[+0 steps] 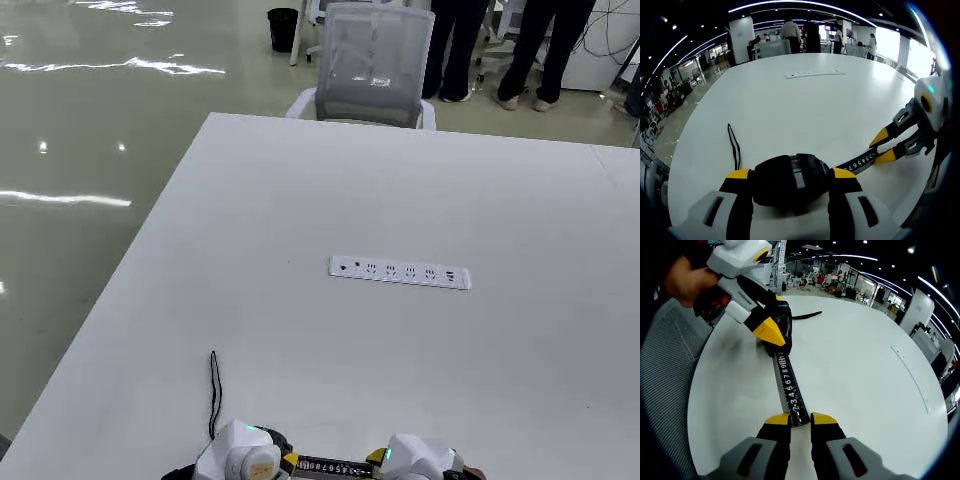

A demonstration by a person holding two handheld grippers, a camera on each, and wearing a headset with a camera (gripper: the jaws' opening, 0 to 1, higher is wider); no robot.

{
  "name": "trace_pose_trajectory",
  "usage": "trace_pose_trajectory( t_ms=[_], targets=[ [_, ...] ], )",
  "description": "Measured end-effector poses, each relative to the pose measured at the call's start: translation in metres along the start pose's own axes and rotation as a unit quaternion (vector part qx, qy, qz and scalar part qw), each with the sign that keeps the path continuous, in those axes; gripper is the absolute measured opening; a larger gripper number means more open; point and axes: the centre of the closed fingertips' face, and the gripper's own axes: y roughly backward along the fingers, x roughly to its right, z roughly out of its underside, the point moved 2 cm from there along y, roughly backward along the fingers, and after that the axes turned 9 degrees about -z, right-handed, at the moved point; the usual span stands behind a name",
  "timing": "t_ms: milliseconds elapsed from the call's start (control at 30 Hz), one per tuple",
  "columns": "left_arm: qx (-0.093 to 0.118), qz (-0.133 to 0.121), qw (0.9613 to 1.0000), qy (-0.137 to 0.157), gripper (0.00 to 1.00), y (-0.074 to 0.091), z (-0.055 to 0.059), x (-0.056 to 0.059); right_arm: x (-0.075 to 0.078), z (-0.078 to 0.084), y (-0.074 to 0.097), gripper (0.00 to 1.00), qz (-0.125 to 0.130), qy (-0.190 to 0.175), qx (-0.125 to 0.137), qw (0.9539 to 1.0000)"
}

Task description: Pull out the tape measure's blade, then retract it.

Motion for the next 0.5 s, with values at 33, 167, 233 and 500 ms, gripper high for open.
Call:
trace_pose_trajectory(
  t_ms=[33,167,233,500],
  targets=[
    [0.000,0.000,1.0000,0.000,0.57,0.000,0.000,0.000,0.000,0.000,-0.001,0.13,0.000,0.000,0.000,1.0000],
    [0.000,-0.001,1.0000,0.001,0.57,-0.001,0.000,0.000,0.000,-0.004,-0.004,0.13,-0.003,0.001,0.001,1.0000],
    [0.000,-0.001,1.0000,0.001,0.57,-0.001,0.000,0.000,0.000,-0.006,-0.006,0.13,-0.004,0.002,0.002,1.0000],
    [0.001,-0.001,1.0000,0.003,0.57,-0.001,0.000,0.000,-0.004,-0.014,-0.010,0.13,-0.007,0.006,0.004,1.0000]
  ],
)
